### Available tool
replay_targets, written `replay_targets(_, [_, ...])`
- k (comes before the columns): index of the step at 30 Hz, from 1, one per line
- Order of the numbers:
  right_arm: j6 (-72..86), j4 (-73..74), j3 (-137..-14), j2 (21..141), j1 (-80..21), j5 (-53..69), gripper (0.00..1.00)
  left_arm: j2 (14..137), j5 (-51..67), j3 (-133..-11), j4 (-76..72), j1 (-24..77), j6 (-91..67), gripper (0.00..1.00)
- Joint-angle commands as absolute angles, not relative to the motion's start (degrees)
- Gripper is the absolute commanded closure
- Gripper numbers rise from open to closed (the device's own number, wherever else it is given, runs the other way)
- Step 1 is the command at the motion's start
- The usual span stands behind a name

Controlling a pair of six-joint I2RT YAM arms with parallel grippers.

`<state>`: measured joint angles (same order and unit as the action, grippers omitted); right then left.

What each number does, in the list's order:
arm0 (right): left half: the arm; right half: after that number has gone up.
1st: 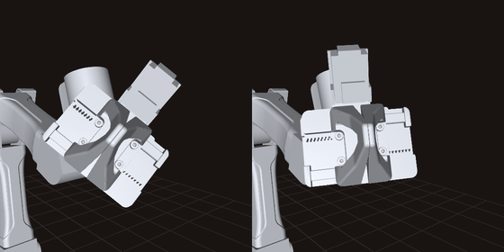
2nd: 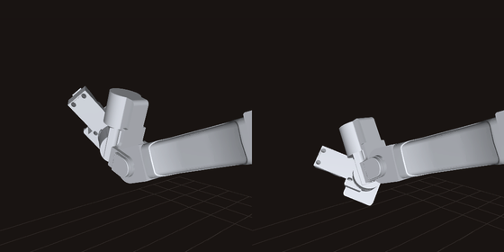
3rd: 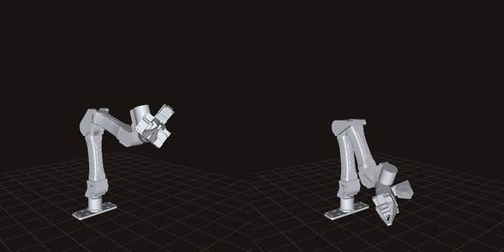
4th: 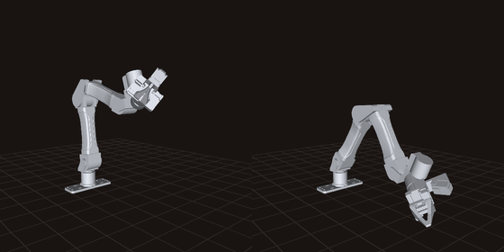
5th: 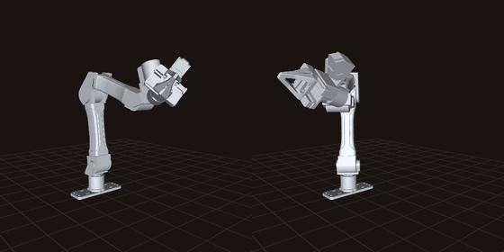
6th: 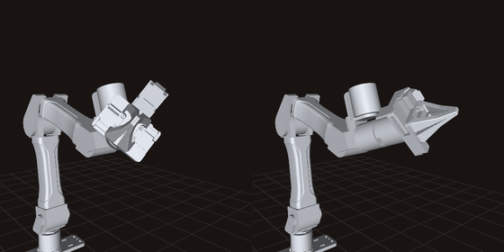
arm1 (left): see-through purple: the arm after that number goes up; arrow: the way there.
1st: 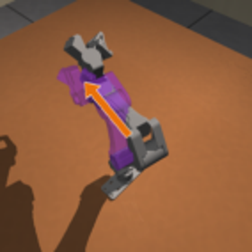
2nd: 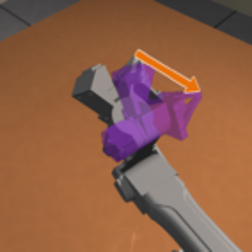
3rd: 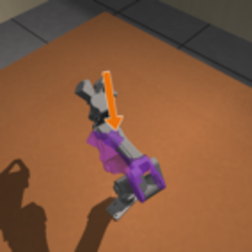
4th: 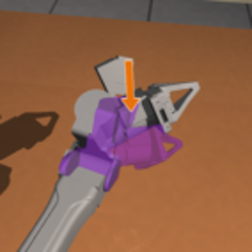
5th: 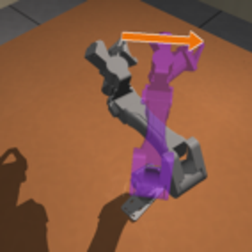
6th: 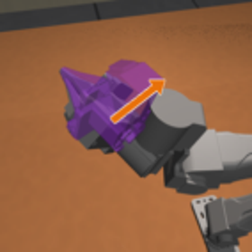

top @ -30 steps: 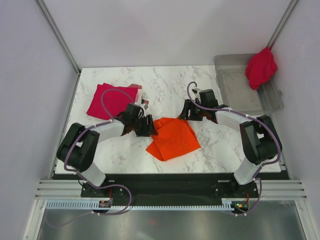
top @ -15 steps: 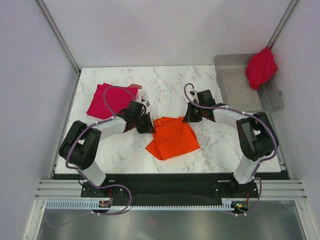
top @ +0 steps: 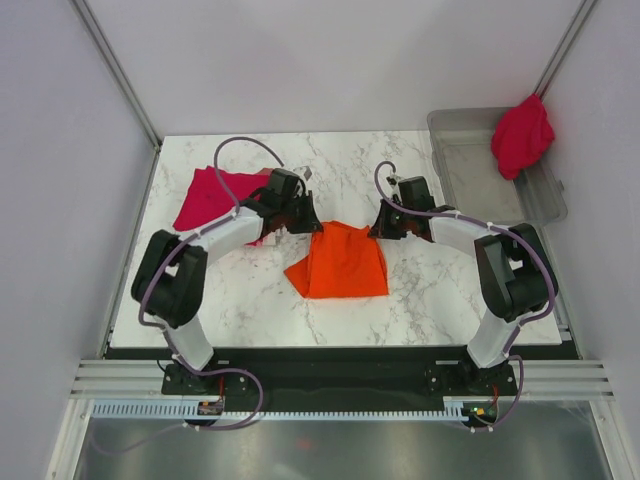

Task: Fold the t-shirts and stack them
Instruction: Fold the tshirt, then neatly place the folded tshirt to the corner

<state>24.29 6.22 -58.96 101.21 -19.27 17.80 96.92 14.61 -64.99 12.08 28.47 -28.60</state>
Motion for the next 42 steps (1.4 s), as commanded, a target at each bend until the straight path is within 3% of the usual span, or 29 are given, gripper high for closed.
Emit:
replay_targets(1, [26.4,1.9,-59.1,102.0,-19.0,17.3,1.0,104.3,9.0,-70.3,13.6,28.2,-25.6,0.98])
replay_targets(3, [26.9,0.5,-58.4,102.5,-19.1,17.5,1.0,108.0,8.5,-72.9,13.8,28.1,-25.8,0.97])
replay_targets(5, [27.0,0.4,-57.8,102.7,-19.1,17.3,0.9,108.9,9.0,-73.4,13.6,28.2,-26.1,0.69])
replay_targets(7, [26.9,0.4,-57.3,102.4,-19.1,16.9,0.78,107.9,8.8,-72.5,12.3,28.1,-26.0,0.51])
replay_targets(8, [26.7,0.4,-57.0,102.1,-19.1,16.7,0.75,106.4,8.4,-71.1,11.9,28.1,-25.8,0.48])
replay_targets(11, [26.8,0.4,-56.3,101.4,-18.9,16.2,0.63,104.9,7.8,-69.2,11.2,28.0,-25.2,0.41])
replay_targets(15, [27.1,0.4,-55.3,100.3,-19.0,14.7,0.36,104.7,10.4,-67.7,9.8,26.9,-25.6,0.34])
replay_targets(18, [27.3,0.4,-55.0,100.5,-19.0,13.7,0.31,106.3,12.2,-68.4,9.4,26.3,-25.8,0.34])
replay_targets(23, [27.7,-1.1,-55.4,102.9,-18.6,15.0,0.33,111.7,14.9,-72.2,9.7,26.1,-26.6,0.35])
replay_targets(28, [28.2,-2.5,-55.4,104.9,-18.1,16.3,0.39,116.8,15.3,-76.0,11.9,26.1,-27.5,0.42])
replay_targets(30, [28.2,-2.7,-55.6,105.5,-18.2,16.4,0.43,117.7,16.1,-76.4,12.2,26.1,-28.0,0.49])
replay_targets(32, [28.5,-2.4,-56.4,106.4,-18.2,16.6,0.5,117.9,16.3,-76.1,12.1,26.1,-28.3,0.55])
replay_targets(36, [29.0,-2.2,-57.6,106.7,-18.3,17.7,0.67,117.5,17.7,-75.9,10.8,26.2,-28.7,0.86])
replay_targets(39, [29.2,-2.1,-57.8,105.8,-18.5,17.9,0.78,115.0,18.6,-74.3,9.1,26.2,-28.4,0.98])
replay_targets(40, [29.1,-1.8,-57.9,105.0,-18.5,18.0,0.83,113.8,18.2,-72.5,7.7,26.2,-28.4,0.98])
replay_targets(41, [29.1,-1.7,-57.9,104.7,-18.8,18.5,0.98,112.4,17.6,-71.6,7.3,26.1,-28.3,0.98])
replay_targets(42, [28.7,-1.6,-57.8,104.1,-19.0,18.6,1.0,110.1,17.0,-70.5,7.1,25.9,-28.0,0.98])
